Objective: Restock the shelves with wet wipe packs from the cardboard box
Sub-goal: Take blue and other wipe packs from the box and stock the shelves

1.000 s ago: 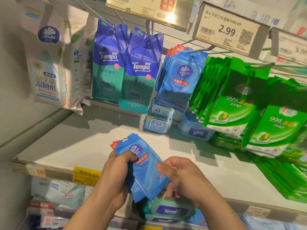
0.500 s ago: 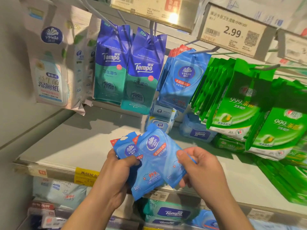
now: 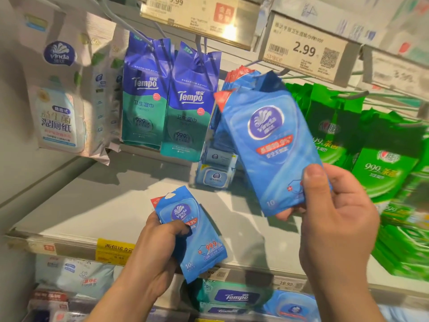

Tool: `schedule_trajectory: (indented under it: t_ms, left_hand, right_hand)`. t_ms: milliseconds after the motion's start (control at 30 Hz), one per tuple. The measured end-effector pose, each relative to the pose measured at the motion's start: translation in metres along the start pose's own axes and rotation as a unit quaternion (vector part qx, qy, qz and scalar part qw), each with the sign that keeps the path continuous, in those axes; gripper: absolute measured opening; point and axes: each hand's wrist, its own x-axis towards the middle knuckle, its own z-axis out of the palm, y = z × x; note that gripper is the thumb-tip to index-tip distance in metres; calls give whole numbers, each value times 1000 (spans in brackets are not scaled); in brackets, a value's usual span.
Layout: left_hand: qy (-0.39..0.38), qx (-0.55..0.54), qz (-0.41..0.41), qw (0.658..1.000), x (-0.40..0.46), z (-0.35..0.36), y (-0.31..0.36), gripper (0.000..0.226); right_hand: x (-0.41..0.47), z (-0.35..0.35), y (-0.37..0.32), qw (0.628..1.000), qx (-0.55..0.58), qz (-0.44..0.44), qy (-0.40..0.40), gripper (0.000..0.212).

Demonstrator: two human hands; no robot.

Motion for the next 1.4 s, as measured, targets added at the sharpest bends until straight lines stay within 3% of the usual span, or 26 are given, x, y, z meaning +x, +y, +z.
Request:
schedule_trajectory:
  t_ms: [300, 467, 733, 800, 1133, 1333, 1400]
  left_hand:
    - [-7, -18, 8, 1000, -4, -2, 6, 30]
    - [-11, -31, 16, 999, -5, -2, 8, 22]
    - [-8, -27, 16, 999, -4, -1, 8, 22]
    - [-8, -25, 16, 1000, -3, -1, 7, 18]
    - [2, -16, 4, 1000, -3, -2, 3, 19]
    - [-1, -22, 6, 1000, -6, -1, 2, 19]
    - [-1, -27, 4, 1000, -7, 0, 1, 23]
  right_hand:
    - [6, 12, -13, 991, 34, -88, 90, 13]
    - [12, 16, -6, 989, -15, -72, 127, 14]
    - [16, 16, 6, 982, -47, -64, 173, 41]
    - [16, 16, 7, 981, -66, -60, 175, 37]
    - [0, 19, 13, 992, -42, 3, 120, 23]
    - [-11, 29, 20, 990, 61, 130, 18, 29]
    - [-12, 33, 22, 985, 75, 152, -20, 17]
